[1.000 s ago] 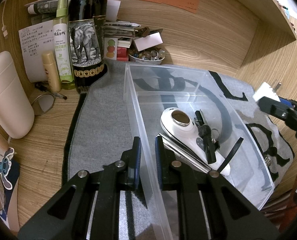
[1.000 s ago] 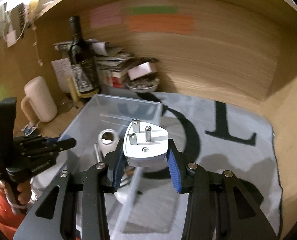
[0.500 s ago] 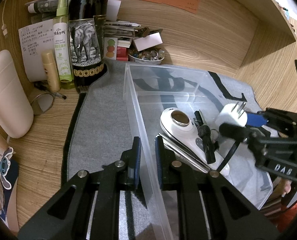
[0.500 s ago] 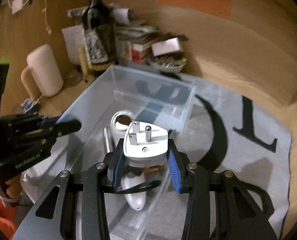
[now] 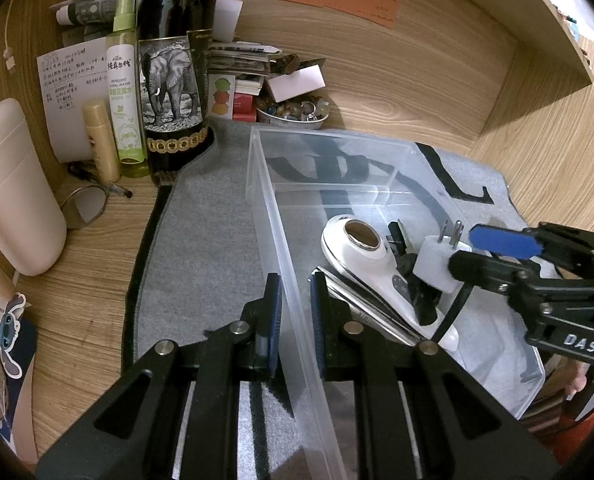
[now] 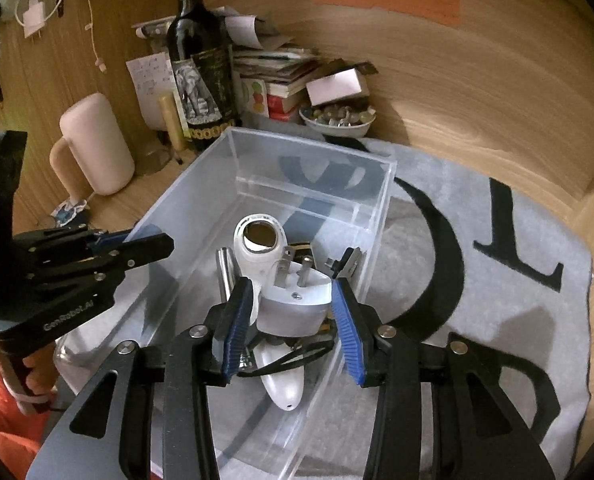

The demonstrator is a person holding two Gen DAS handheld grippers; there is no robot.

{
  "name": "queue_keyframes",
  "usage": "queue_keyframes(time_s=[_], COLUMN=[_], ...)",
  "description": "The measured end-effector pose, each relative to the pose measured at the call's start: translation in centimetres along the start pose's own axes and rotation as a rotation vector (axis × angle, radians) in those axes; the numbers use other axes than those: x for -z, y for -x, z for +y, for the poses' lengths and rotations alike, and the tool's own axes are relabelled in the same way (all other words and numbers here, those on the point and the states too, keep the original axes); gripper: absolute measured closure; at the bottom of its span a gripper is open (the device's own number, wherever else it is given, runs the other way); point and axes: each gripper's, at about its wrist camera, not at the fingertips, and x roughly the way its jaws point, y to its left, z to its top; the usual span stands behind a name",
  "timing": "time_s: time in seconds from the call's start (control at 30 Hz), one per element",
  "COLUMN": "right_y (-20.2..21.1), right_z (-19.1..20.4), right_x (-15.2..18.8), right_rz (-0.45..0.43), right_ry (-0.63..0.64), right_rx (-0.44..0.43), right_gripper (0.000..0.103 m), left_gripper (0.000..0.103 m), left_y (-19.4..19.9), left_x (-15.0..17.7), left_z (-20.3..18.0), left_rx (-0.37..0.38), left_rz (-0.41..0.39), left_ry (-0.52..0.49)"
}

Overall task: Organize rigid objects
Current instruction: 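Carry the white plug into the box and open the right gripper, then grasp the metal cup-shaped part on the mat with the right gripper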

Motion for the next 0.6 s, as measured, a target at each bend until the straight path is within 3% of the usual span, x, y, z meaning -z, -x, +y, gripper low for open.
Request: queue_keyframes(time_s=[0.13,0.37,0.5,0.6], right_y=[1.6,4.6,6.6,8.0], right_z=[0.1,-1.6,-3.6,-5.3], right_x=[0.0,0.7,2.0,3.4], right_rz=[-0.045,-0.108,-0.127,-0.124], right_ry=[0.006,-0.041,-0.096,-0.143], right_rx=[0.021,0.079,0.153,0.228], right_gripper=[0.051,0.05,0.05,0.042], left_gripper=[0.089,0.089,0.089,0.089], left_y=[-0.1,0.0,-0.1,0.0], left_x=[0.0,0.0,0.0,0.0], left_z=[-0.1,0.0,0.0,0.0], left_rx=[-0.001,0.001,0.001,0.001], left_rz=[0.0,0.0,0.0,-0.001], left_ry=[-0.001,0.001,0.0,0.0])
